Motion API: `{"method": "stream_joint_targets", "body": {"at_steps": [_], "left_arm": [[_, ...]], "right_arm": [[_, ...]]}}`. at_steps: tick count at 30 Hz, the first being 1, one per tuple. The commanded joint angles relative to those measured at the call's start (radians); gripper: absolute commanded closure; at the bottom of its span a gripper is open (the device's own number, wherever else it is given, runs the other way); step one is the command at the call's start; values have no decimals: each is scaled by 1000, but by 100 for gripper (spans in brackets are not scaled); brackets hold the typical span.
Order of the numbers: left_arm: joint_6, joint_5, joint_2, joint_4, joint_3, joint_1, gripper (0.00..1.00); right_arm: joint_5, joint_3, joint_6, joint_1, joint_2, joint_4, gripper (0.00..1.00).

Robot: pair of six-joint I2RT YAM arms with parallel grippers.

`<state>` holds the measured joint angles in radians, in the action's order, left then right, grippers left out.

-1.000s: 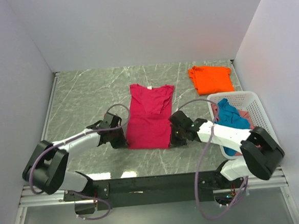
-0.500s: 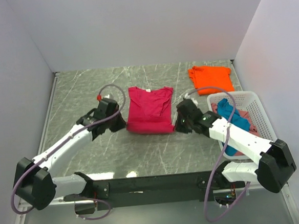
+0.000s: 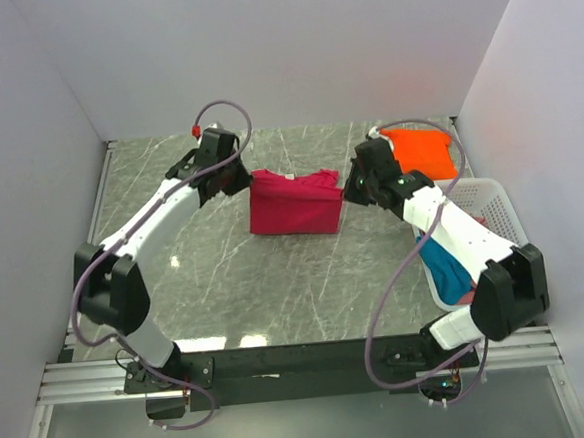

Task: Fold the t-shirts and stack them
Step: Fold the tshirt, then neatly place the folded tshirt to the corner

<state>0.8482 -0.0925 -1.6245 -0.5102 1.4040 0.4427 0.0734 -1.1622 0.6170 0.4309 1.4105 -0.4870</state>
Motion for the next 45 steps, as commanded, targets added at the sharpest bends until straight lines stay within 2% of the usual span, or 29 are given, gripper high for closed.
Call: {"method": "stream_joint_targets", "body": {"at_steps": [1, 5, 11, 15, 23, 24, 25, 27, 28, 29, 30, 33, 34, 37, 40, 41, 45], "left_arm": [[-49, -82, -64, -42, 128, -32, 99], [-32, -89, -156, 16, 162, -48, 99], [-20, -66, -306, 93, 271, -84, 99], [-67, -43, -399, 211, 300, -94, 99], [-121, 29, -619, 217, 499, -116, 98], [-126, 45, -635, 208, 522, -116, 78], [-132, 53, -646, 199, 559, -117, 65], [-133, 48, -660, 167, 592, -117, 21], [-138, 51, -652, 165, 593, -117, 1], [-141, 51, -625, 170, 586, -117, 1], [-140, 47, -606, 179, 549, -117, 1], [-133, 45, -497, 222, 421, -117, 1], [-130, 40, -435, 228, 383, -117, 1], [-113, 30, -344, 226, 239, -117, 1], [-94, 23, -188, 245, 78, -117, 1], [-89, 34, -158, 254, -4, -117, 1], [-55, 54, -31, 274, -181, -117, 1]], "right_arm": [[5, -100, -69, -67, 82, 13, 100], [-49, -206, -103, -98, 200, 45, 100], [-12, -371, -100, -127, 389, 77, 100], [14, -491, -99, -142, 508, 58, 100], [0, -637, -79, -165, 700, 38, 99], [-6, -654, -77, -176, 717, 24, 81], [-20, -669, -83, -178, 741, 19, 66], [-64, -718, -105, -185, 762, -1, 44], [-70, -732, -114, -192, 772, -8, 37], [-93, -743, -138, -190, 769, -12, 34], [-109, -738, -143, -190, 762, -13, 25], [-181, -630, -146, -189, 688, 43, 23], [-211, -546, -142, -187, 638, 65, 23], [-238, -432, -128, -184, 558, 119, 23], [-236, -306, -119, -178, 516, 133, 24], [-238, -288, -114, -175, 509, 137, 26], [-244, -260, -126, -161, 533, 120, 30]]}}
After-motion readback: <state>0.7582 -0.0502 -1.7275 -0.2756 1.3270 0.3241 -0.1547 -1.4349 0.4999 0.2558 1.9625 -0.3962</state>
